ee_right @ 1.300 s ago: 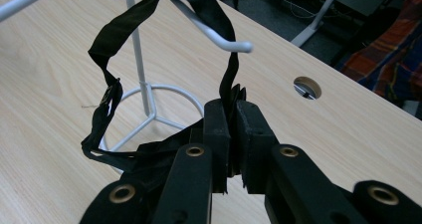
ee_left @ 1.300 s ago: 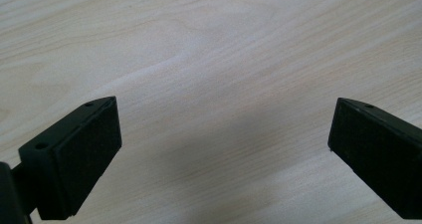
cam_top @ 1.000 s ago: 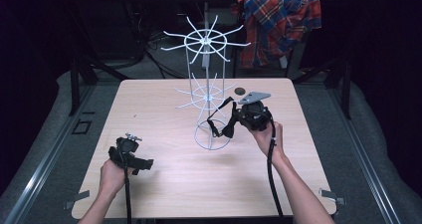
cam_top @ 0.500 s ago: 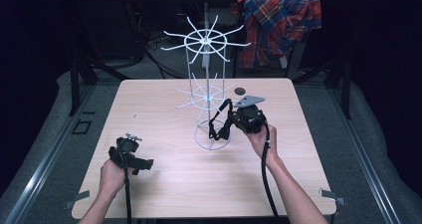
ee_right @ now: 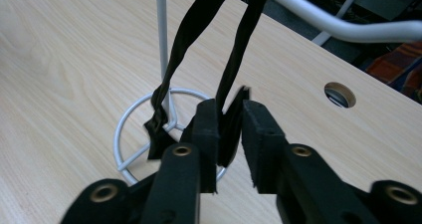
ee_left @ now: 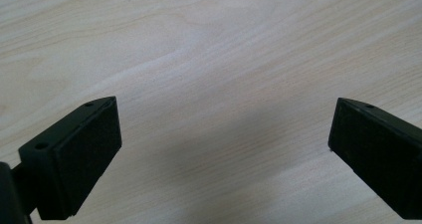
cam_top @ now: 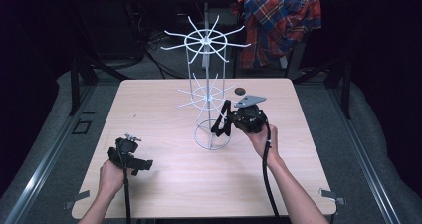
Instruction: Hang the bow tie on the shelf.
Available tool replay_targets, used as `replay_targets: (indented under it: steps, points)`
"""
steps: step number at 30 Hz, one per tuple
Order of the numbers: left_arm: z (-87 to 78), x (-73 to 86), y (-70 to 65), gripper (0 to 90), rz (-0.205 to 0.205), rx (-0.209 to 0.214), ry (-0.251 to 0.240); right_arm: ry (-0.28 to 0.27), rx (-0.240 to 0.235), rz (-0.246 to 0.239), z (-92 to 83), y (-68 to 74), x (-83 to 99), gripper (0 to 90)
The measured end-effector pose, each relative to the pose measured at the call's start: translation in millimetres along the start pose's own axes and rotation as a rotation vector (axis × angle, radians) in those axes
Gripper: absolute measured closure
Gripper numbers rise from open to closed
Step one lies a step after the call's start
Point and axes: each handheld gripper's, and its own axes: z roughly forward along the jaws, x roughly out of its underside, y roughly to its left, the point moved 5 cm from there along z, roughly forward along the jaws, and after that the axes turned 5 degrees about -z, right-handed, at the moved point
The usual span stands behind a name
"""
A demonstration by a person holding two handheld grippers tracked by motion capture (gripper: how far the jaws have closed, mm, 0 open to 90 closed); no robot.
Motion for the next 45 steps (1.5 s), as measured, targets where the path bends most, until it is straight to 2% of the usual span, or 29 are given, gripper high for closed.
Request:
replay_targets:
  steps: [3, 4, 10, 20, 28, 31, 34, 45]
  points:
    - [-0.2, 0.0, 0.0, 0.5, -0.002, -0.001, -0.001, -0.002, -0.002, 0.005, -5.6, -1.3, 0.6, 69.7]
    - [-0.2, 0.0, -0.2, 0.5, 0.002, 0.0, 0.002, -0.017, 0.0, 0.012, -6.6, -2.0, 0.7, 69.1]
    - [-0.1, -0.6, -1.0, 0.5, 0.003, 0.0, -0.001, 0.001, -0.031, 0.012, -24.3, -6.1, 3.4, 56.8]
    - [-0.5, -1.3, -3.4, 0.2, 0.015, 0.007, -0.012, 0.029, -0.068, 0.023, -58.8, -4.9, 6.0, 37.1]
    - [-0.7, -1.4, -3.8, 0.1, 0.022, 0.011, -0.013, 0.069, -0.083, -0.002, -85.1, -2.2, 13.0, 26.9]
    - [-0.6, -1.3, -4.2, 0.1, 0.02, 0.013, -0.015, 0.073, -0.083, 0.003, -90.2, -1.2, 15.7, 25.2]
    - [-0.8, -1.4, -4.5, 0.1, 0.023, 0.014, -0.015, 0.09, -0.083, -0.001, -102.0, -0.8, 25.7, 20.9]
    - [-0.5, -0.8, -4.8, 0.1, 0.028, 0.013, -0.015, 0.121, -0.067, 0.014, -122.4, -3.1, 56.5, 15.0]
